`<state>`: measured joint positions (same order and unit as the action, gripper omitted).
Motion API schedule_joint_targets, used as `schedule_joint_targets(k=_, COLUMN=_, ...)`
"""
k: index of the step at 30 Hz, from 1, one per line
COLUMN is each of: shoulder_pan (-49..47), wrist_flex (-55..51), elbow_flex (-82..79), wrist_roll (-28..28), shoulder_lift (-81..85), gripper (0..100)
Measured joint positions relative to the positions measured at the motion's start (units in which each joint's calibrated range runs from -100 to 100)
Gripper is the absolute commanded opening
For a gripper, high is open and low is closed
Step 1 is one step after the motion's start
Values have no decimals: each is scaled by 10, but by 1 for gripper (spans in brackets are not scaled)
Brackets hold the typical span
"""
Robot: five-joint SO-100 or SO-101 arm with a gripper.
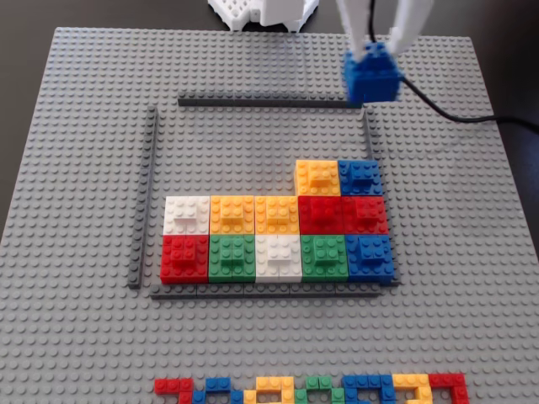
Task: Grab the cube and place it into the grid
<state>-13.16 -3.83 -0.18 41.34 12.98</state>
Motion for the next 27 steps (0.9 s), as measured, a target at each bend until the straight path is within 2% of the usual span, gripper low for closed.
schedule_joint_targets(k=18, shoulder_pan=135, wrist_flex=64, elbow_flex=-188, wrist_roll=75, shoulder_lift=64, gripper=1)
schedule_joint_targets(k=27, shoulder_pan=149, wrist_flex=101, elbow_flex=-198, wrist_roll=88, shoulder_lift=-20, gripper=1)
